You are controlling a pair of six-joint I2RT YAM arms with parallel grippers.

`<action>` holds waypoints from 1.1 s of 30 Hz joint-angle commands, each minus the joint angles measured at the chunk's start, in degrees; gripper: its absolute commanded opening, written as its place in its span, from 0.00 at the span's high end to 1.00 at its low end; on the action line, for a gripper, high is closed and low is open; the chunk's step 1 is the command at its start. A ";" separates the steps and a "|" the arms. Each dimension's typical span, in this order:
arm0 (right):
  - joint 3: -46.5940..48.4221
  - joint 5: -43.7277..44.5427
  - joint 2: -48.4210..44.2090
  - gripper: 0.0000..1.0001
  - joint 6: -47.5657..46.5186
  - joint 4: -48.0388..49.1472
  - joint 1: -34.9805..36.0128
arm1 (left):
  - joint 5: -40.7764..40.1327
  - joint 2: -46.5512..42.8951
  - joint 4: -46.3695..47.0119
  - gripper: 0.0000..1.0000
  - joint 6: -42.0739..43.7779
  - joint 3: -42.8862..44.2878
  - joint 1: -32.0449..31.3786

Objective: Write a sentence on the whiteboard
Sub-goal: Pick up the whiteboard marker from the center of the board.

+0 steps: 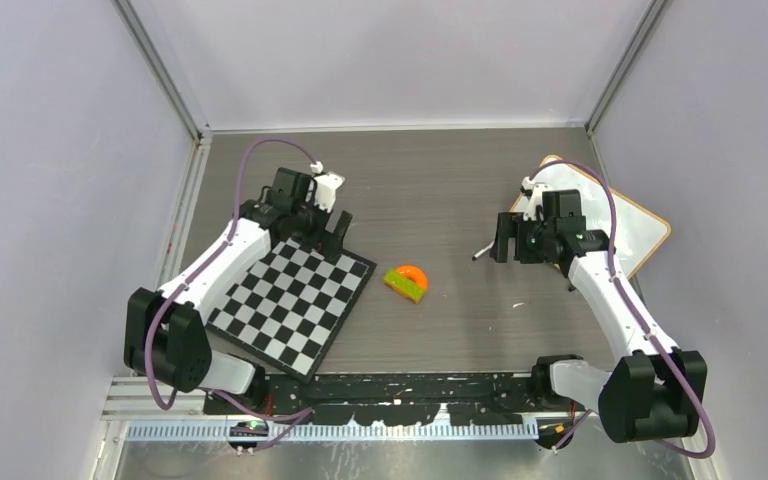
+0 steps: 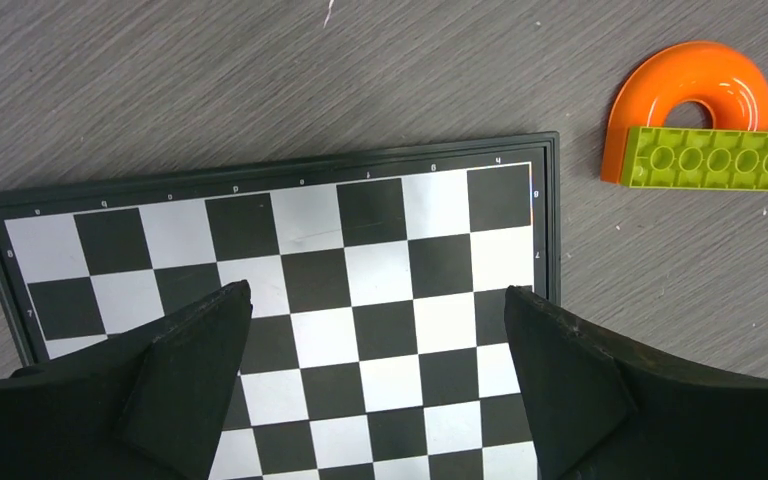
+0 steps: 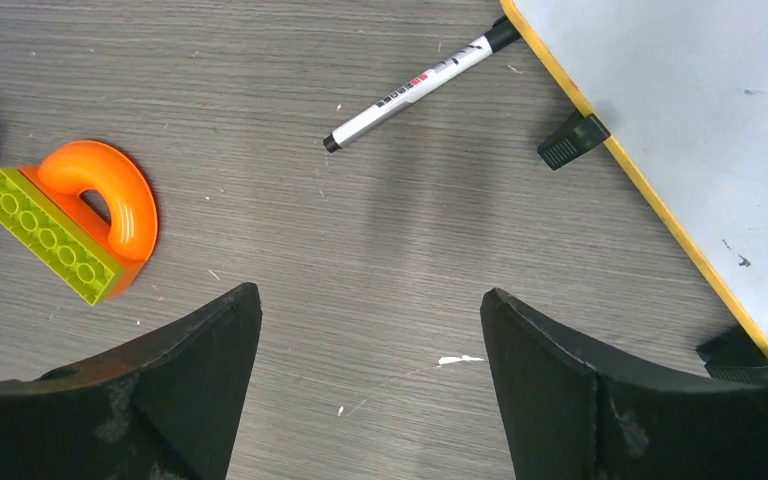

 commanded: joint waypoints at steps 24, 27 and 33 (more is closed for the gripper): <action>13.16 3.95 -10.71 0.15 10.46 -3.41 -20.82 | -1.39 50.43 4.90 0.43 -8.46 54.25 -29.11; 11.73 3.92 -11.49 0.15 10.29 -2.98 -21.02 | -0.89 54.12 4.55 0.45 -9.43 58.43 -30.13; 10.47 3.11 -11.61 0.15 10.29 -2.39 -21.10 | -2.05 60.20 3.32 0.50 -9.40 65.19 -32.53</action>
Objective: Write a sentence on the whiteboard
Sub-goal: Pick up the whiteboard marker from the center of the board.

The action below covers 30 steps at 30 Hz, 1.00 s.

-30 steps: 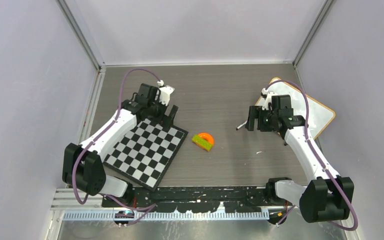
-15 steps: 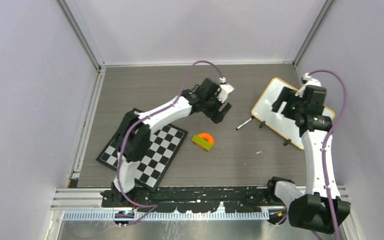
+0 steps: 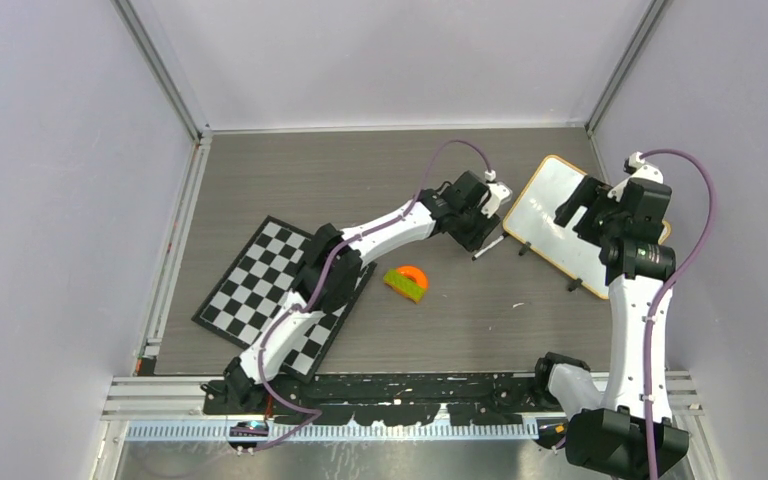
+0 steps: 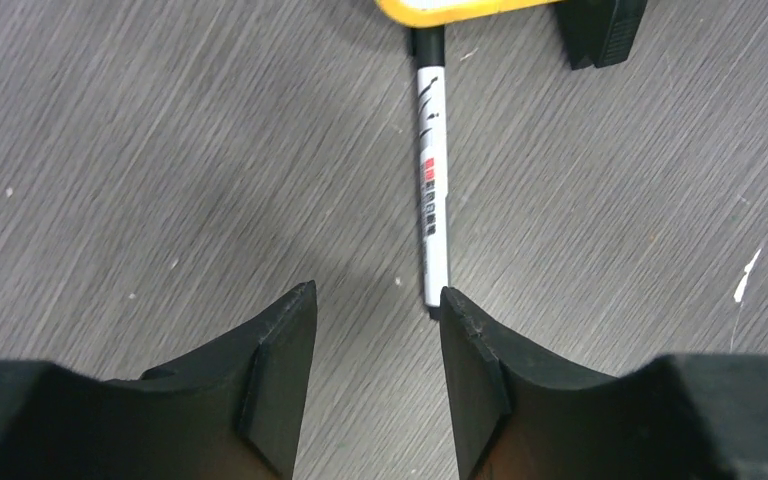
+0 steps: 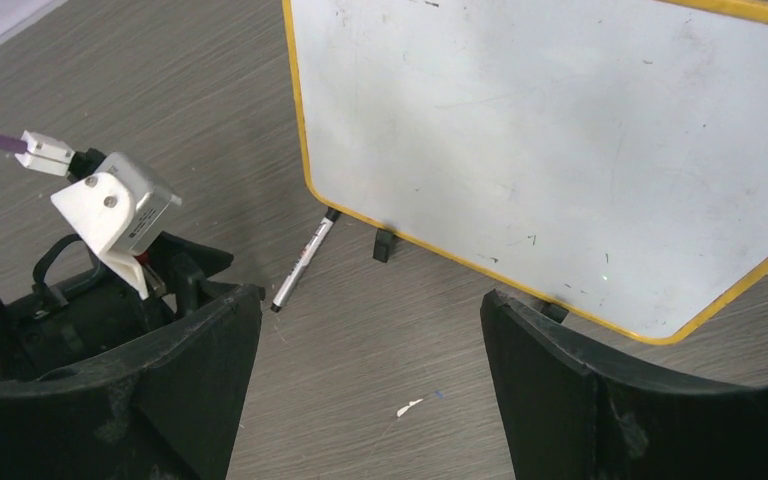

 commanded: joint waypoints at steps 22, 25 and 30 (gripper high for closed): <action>-4.83 -2.57 -2.25 0.20 1.46 3.55 -0.35 | -12.73 7.37 -11.75 0.92 3.30 8.32 -4.67; -5.22 -1.39 -2.44 0.22 1.37 3.07 -0.34 | -15.46 4.32 -13.24 1.00 3.16 5.41 -4.11; -5.79 2.56 -1.81 0.32 3.21 0.78 -0.09 | -10.92 -6.57 -12.29 1.00 -5.53 -2.78 2.28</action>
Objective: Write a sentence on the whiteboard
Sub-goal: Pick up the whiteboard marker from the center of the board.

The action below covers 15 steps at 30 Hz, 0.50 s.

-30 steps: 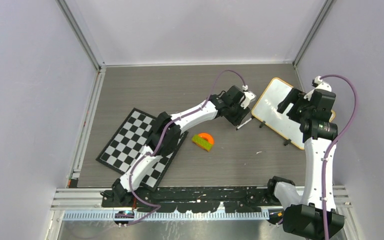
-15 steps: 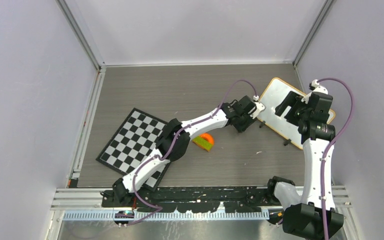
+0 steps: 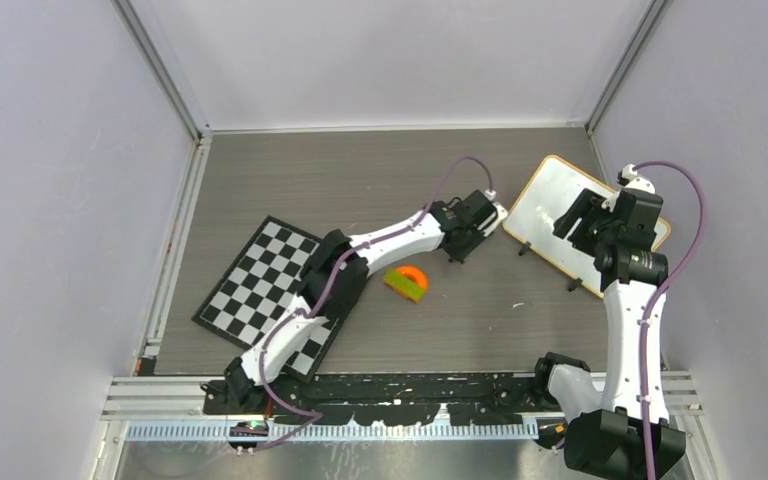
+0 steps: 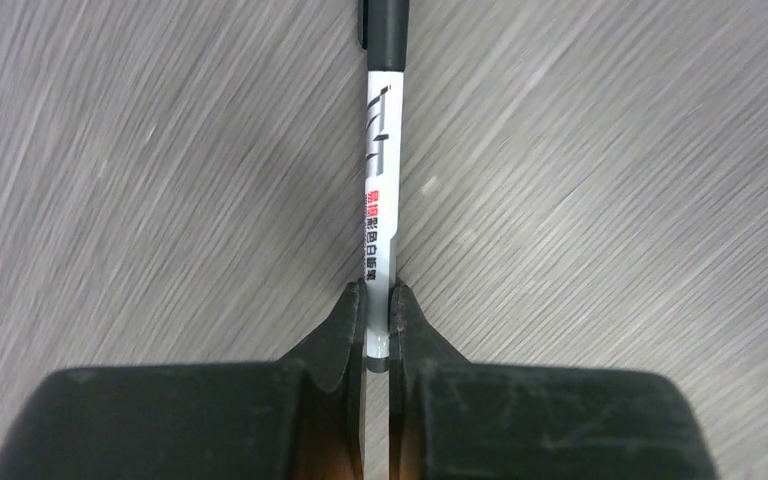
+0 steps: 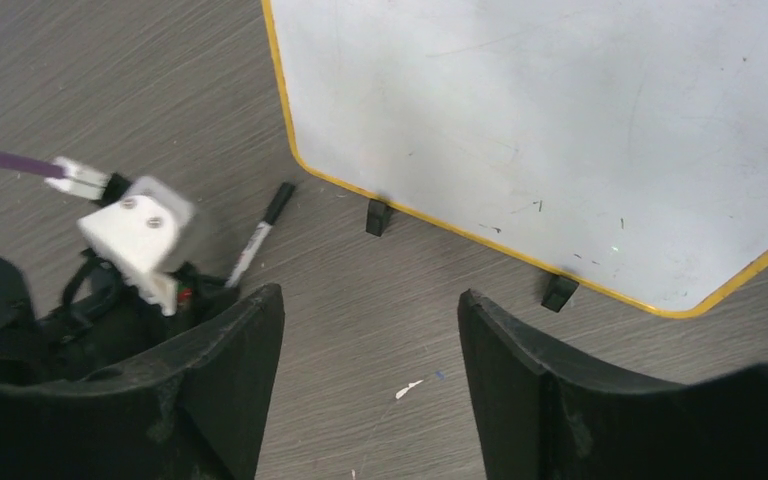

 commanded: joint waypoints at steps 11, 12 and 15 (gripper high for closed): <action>-5.34 17.03 4.43 0.42 8.88 3.10 14.55 | 5.12 -36.82 2.01 1.00 -11.61 -24.57 14.54; -6.00 18.70 4.81 0.43 9.43 4.56 16.26 | 5.13 -38.17 1.85 1.00 -12.28 -25.57 15.22; -7.04 24.41 7.70 0.51 11.44 7.74 20.18 | 5.15 -42.24 1.60 1.00 -14.29 -28.06 17.52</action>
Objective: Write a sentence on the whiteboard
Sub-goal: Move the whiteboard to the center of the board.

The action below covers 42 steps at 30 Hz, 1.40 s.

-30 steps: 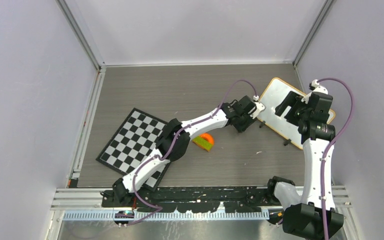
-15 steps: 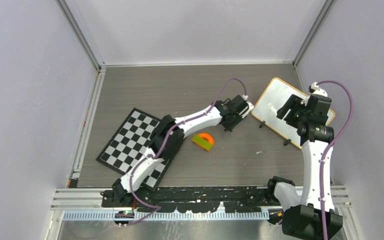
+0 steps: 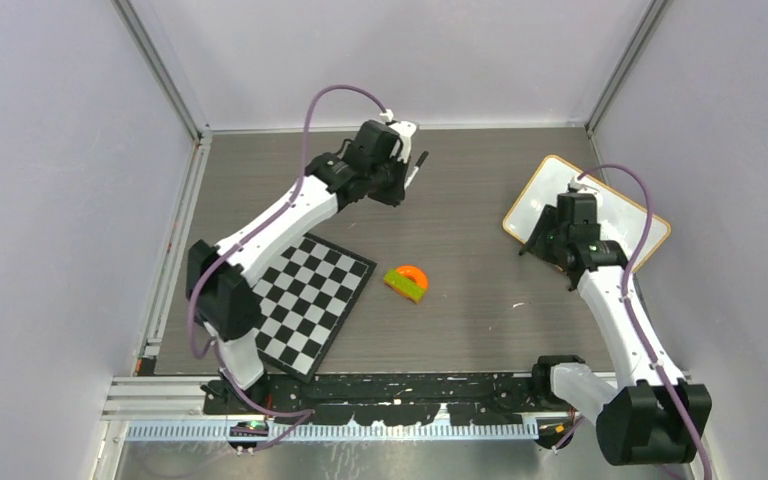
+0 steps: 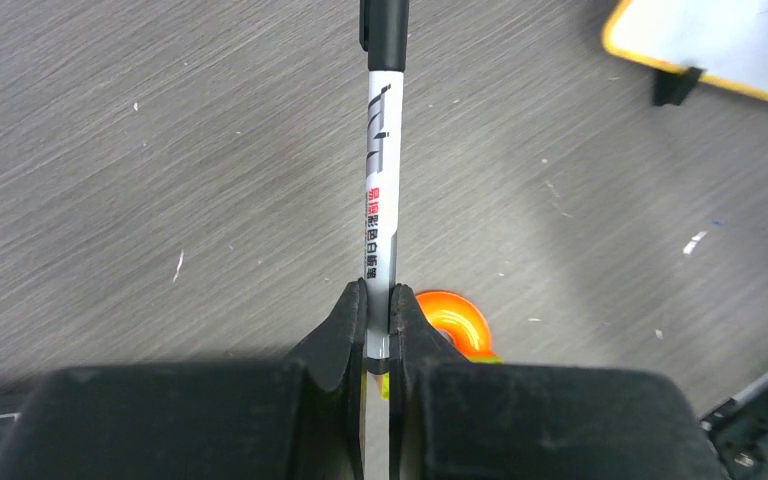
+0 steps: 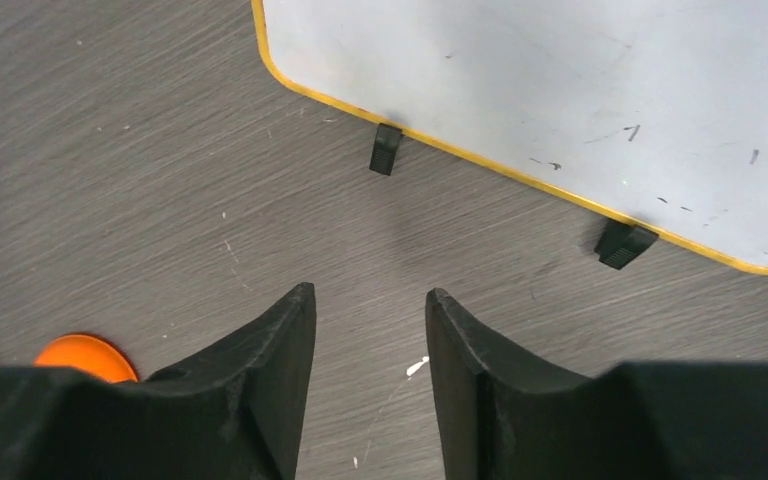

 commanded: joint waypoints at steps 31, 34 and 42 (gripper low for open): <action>3.98 18.84 32.24 0.58 7.36 18.29 7.35 | 4.66 -16.22 3.06 1.00 -5.62 -10.94 9.05; 5.38 19.57 33.91 0.59 7.75 17.07 7.40 | 4.70 -16.76 2.98 1.00 -5.62 -10.99 9.26; 8.42 19.72 37.29 0.65 7.86 14.65 7.40 | 5.10 -17.08 2.71 1.00 -5.71 -10.91 9.56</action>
